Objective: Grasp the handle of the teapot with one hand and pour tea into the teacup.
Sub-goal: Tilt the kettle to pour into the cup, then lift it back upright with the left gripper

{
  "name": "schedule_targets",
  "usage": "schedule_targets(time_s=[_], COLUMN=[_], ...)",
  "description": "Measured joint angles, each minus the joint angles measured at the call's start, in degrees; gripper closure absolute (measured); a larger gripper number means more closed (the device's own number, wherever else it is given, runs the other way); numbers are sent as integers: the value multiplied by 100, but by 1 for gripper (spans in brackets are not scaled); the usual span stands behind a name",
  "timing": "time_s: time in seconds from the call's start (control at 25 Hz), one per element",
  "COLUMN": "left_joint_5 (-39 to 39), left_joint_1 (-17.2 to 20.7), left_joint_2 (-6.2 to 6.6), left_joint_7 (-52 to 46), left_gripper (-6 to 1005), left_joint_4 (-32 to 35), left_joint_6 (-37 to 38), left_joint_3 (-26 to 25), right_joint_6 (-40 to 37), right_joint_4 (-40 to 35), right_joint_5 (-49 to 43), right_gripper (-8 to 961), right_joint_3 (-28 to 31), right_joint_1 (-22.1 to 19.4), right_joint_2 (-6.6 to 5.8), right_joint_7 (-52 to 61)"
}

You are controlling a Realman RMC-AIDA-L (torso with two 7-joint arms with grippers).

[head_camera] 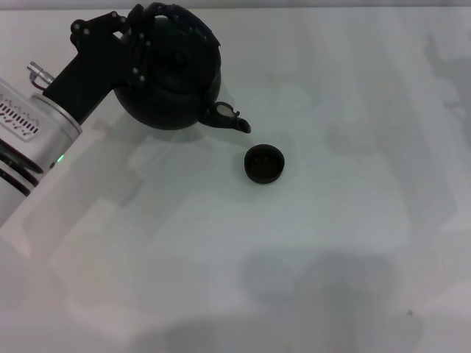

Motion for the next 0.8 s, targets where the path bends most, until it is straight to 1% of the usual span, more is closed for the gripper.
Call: schedule_targets(time_s=[0.24,0.56,0.8], left_joint_5=[44,198,386], left_joint_1=[-80,-304,-389], left_joint_2=[4,-15,-29], left_joint_7=[-2,45,426], left_gripper=[886,888,890], left_joint_4=[61,65,61], left_joint_6=[-132,-341,-352], left_joint_3=[59,100,129], right_joint_6=[-5,-1,17], right_joint_4=[10,-14,-40], right_joint_5=[-2,-5,1], right_gripper=[112,112,112], right_joint_3=[24,29,38], right_joint_1=[-7,-4,-3], right_joint_2=[0,0,-12], right_joint_7=[0,0,0])
